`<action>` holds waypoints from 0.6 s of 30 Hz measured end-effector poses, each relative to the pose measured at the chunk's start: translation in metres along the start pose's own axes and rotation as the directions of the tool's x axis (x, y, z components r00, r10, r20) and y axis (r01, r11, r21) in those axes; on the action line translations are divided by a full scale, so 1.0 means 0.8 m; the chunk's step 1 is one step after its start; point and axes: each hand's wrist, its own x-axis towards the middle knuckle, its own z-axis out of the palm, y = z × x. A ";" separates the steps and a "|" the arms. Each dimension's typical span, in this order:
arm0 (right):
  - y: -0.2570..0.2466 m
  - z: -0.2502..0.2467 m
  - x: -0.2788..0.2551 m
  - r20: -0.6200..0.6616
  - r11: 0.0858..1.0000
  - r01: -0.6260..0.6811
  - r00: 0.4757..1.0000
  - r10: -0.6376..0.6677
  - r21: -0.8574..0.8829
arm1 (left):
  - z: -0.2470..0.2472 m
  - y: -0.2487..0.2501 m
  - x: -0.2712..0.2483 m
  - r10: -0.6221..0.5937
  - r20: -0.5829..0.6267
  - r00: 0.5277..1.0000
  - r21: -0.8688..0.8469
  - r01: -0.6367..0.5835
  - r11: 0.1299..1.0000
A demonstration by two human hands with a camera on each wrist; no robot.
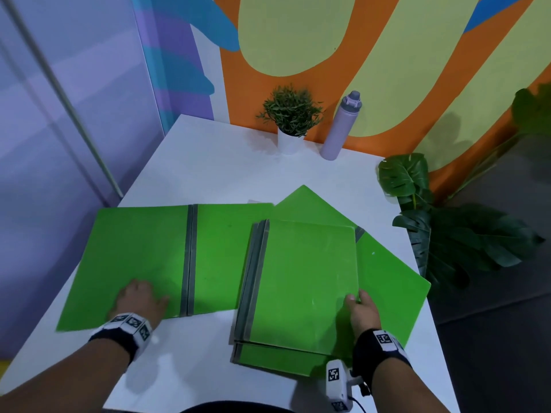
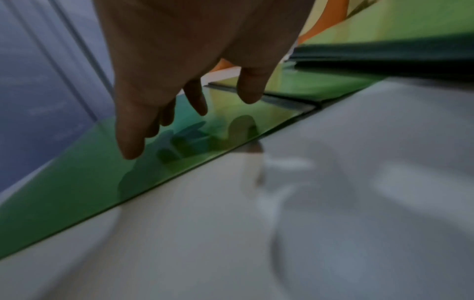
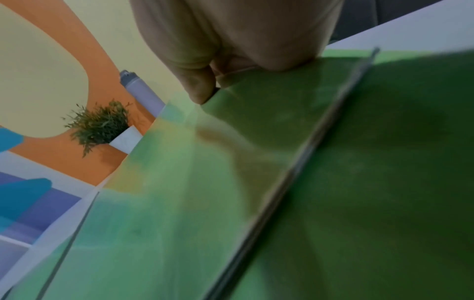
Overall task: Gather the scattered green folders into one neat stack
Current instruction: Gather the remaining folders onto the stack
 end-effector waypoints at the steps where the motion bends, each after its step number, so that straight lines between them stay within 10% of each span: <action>1: 0.007 0.003 0.000 0.007 1.000 -0.009 1.000 0.010 -0.023 | 0.004 0.014 -0.003 0.041 0.001 0.999 -0.039 -0.040 0.998; 9: 0.045 0.021 -0.004 0.137 0.981 -0.124 0.980 0.144 -0.148 | 0.035 0.059 -0.022 0.082 0.097 0.992 0.080 -0.090 0.993; 18: 0.028 -0.017 0.002 -0.066 0.979 -0.036 0.998 0.023 -0.199 | 0.019 0.005 -0.022 0.192 0.095 0.977 0.118 -0.202 0.972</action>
